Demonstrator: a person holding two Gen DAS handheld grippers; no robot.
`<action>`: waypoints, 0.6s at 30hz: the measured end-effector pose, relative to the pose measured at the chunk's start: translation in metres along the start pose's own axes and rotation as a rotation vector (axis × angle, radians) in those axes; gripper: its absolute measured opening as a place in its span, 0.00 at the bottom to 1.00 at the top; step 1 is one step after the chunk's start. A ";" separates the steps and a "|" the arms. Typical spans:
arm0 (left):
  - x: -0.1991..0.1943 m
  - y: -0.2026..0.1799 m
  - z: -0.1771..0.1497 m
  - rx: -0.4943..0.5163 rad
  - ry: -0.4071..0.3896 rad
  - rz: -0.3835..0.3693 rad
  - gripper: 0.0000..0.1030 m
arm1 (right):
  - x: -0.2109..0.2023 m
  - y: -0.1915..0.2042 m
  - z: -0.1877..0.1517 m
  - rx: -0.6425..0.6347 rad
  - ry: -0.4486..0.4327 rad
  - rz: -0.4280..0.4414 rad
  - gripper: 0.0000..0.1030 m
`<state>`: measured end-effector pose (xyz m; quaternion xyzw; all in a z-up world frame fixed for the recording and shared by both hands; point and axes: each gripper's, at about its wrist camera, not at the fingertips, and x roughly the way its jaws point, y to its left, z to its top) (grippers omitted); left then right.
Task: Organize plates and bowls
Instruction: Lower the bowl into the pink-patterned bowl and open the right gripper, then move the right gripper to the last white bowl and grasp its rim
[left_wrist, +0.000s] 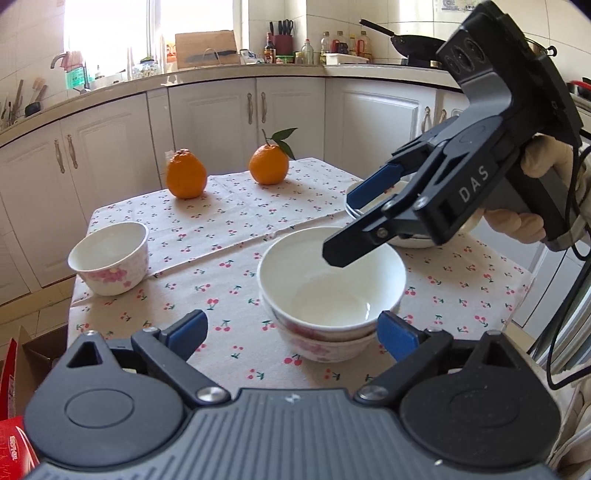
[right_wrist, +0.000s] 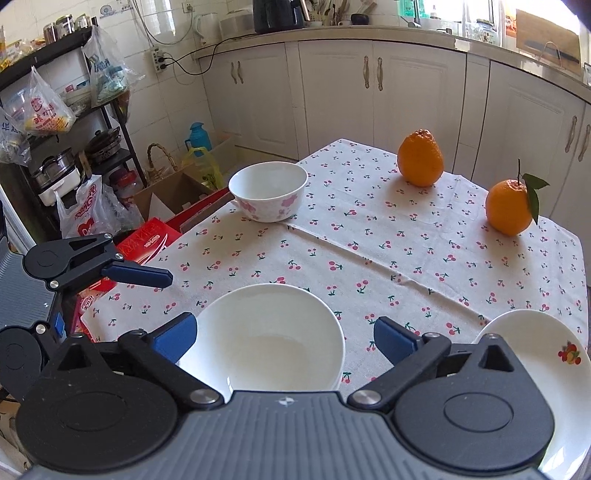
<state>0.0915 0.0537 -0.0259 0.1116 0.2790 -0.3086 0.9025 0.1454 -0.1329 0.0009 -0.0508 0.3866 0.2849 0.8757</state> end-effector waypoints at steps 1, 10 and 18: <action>-0.002 0.005 -0.001 -0.006 -0.003 0.016 0.95 | 0.000 0.002 0.003 -0.006 -0.004 -0.006 1.00; -0.003 0.062 0.001 -0.073 -0.050 0.189 0.95 | 0.014 0.017 0.043 -0.063 -0.045 -0.012 1.00; 0.016 0.104 0.010 -0.080 -0.069 0.263 0.95 | 0.045 0.022 0.089 -0.115 -0.049 0.002 1.00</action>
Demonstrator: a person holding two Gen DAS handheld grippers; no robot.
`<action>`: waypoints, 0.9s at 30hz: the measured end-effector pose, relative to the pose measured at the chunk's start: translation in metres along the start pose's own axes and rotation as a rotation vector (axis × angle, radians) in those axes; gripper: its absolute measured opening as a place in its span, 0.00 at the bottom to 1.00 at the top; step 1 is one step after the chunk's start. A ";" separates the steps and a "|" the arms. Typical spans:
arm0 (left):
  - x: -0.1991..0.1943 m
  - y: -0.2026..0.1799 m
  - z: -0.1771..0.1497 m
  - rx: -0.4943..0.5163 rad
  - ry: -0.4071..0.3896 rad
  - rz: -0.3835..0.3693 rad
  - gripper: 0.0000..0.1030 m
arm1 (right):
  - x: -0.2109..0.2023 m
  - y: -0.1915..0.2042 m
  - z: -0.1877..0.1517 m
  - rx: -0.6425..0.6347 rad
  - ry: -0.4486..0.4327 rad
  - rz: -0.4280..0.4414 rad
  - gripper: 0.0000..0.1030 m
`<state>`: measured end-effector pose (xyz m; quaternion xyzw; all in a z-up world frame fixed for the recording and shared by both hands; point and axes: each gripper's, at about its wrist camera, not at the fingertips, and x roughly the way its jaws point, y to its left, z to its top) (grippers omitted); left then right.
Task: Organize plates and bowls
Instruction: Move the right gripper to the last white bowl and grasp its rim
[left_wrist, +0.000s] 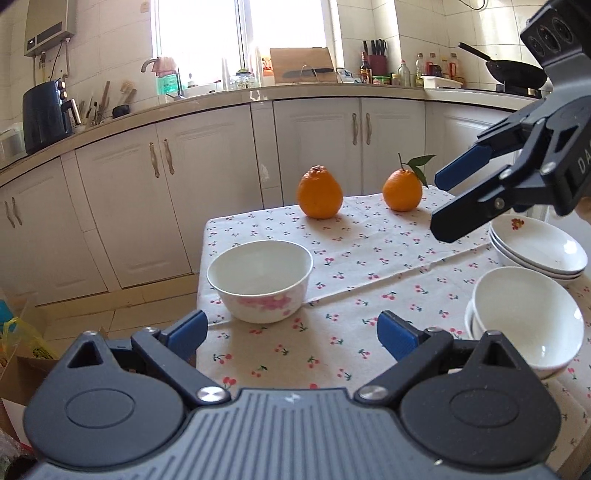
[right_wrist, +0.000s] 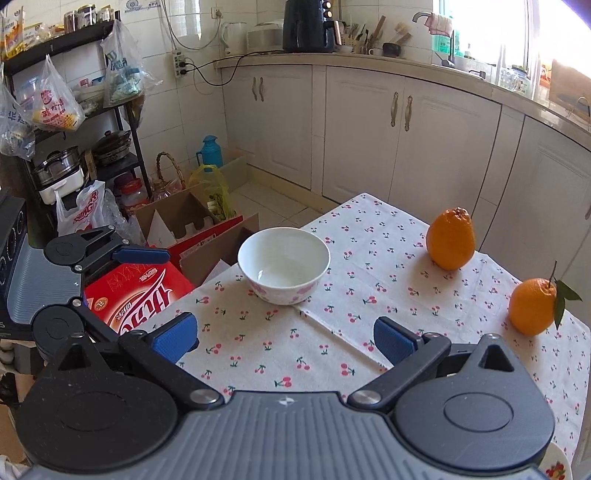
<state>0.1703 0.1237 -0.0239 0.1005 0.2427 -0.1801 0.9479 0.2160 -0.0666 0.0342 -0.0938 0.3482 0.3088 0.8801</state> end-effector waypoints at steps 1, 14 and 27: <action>0.005 0.003 0.001 0.000 0.001 0.000 0.95 | 0.006 -0.001 0.006 0.000 0.007 0.011 1.00; 0.067 0.025 0.004 -0.015 0.045 -0.037 0.95 | 0.096 -0.033 0.058 0.005 0.115 0.131 0.92; 0.101 0.034 0.005 -0.035 0.059 -0.057 0.95 | 0.168 -0.059 0.067 0.071 0.216 0.176 0.72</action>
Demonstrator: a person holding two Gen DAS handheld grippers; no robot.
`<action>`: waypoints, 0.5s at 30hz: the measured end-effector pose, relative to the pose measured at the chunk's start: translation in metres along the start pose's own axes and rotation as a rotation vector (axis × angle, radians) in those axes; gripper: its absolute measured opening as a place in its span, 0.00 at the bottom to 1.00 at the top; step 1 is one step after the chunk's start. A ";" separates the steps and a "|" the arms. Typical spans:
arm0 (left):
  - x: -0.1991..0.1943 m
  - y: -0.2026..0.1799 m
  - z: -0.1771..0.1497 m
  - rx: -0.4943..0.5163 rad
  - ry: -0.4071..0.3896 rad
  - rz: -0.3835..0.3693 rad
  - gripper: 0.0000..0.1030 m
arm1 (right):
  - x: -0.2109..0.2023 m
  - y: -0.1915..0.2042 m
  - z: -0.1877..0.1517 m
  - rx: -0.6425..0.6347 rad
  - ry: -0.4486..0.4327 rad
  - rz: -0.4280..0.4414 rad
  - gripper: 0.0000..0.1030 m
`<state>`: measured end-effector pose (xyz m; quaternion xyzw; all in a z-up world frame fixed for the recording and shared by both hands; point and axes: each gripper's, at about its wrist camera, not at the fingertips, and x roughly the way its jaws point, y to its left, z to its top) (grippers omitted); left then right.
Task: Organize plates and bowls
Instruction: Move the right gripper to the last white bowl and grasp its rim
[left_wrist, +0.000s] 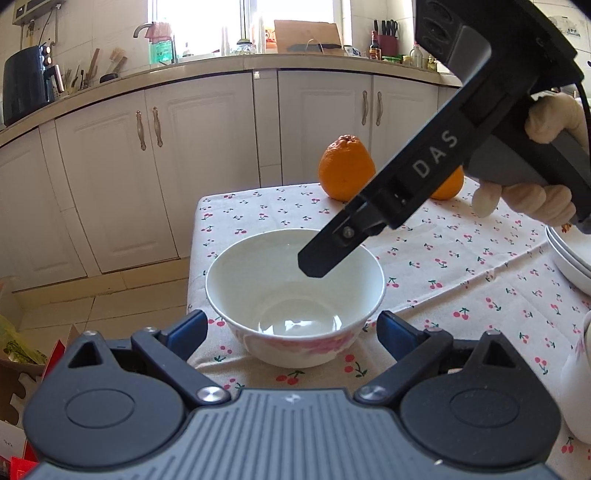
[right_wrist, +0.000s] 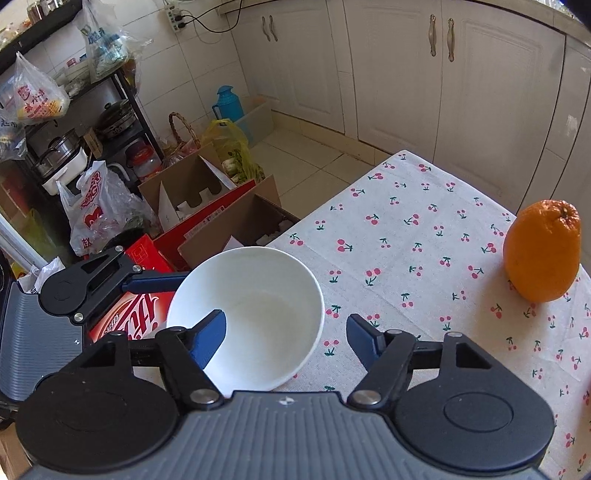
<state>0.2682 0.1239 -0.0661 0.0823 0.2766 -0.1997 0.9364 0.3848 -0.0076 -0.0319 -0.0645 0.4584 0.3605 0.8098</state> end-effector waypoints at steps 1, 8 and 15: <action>0.001 0.001 0.001 -0.001 -0.005 -0.004 0.95 | 0.003 -0.002 0.000 0.006 0.002 0.007 0.71; 0.007 0.000 0.002 0.006 -0.002 -0.009 0.93 | 0.014 -0.003 0.001 0.012 0.014 0.032 0.61; 0.008 0.001 0.003 -0.002 -0.014 -0.009 0.92 | 0.017 -0.004 0.002 0.038 0.002 0.041 0.58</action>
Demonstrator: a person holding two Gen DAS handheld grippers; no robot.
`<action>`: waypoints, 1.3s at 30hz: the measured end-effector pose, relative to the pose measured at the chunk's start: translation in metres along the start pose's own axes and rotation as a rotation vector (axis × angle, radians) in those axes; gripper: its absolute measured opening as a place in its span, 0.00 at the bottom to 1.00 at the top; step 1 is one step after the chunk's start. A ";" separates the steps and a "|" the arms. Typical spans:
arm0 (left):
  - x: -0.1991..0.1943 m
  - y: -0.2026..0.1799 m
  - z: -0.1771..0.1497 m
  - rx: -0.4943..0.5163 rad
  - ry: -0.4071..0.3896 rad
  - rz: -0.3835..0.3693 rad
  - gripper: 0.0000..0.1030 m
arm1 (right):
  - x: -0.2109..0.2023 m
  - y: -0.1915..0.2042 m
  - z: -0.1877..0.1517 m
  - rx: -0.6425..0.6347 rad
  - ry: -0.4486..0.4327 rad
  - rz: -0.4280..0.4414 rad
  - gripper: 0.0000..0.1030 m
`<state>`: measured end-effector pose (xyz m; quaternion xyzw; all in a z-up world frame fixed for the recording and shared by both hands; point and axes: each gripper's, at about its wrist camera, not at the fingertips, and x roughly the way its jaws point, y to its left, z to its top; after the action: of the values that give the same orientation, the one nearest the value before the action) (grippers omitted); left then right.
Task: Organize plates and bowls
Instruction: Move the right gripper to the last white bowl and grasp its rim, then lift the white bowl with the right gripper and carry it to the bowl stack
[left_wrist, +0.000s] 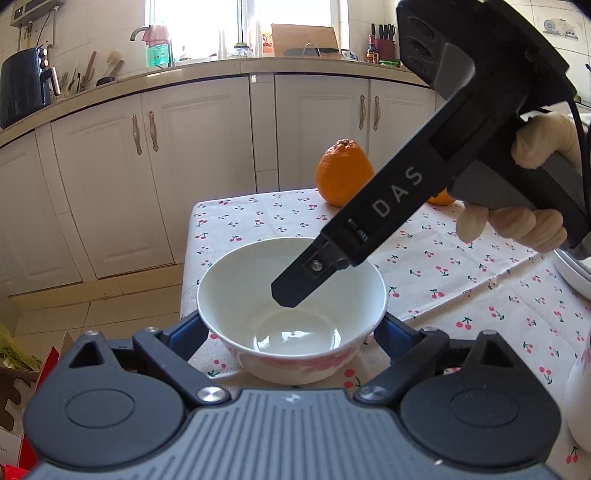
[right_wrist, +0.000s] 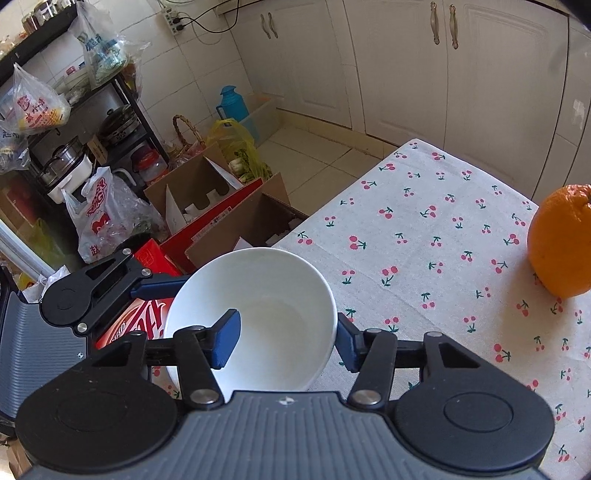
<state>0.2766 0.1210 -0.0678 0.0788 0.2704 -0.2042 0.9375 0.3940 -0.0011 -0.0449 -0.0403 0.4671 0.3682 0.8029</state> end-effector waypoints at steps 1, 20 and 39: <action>0.000 0.000 0.000 0.000 -0.001 0.001 0.93 | 0.000 -0.001 0.000 0.004 0.000 0.002 0.58; -0.033 -0.024 0.010 0.039 -0.002 -0.013 0.92 | -0.040 0.017 -0.014 0.009 -0.012 0.003 0.58; -0.117 -0.081 0.017 0.043 -0.025 -0.060 0.92 | -0.132 0.058 -0.077 0.019 -0.078 0.019 0.58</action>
<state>0.1605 0.0830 0.0068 0.0880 0.2564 -0.2389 0.9324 0.2633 -0.0638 0.0306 -0.0139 0.4391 0.3726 0.8174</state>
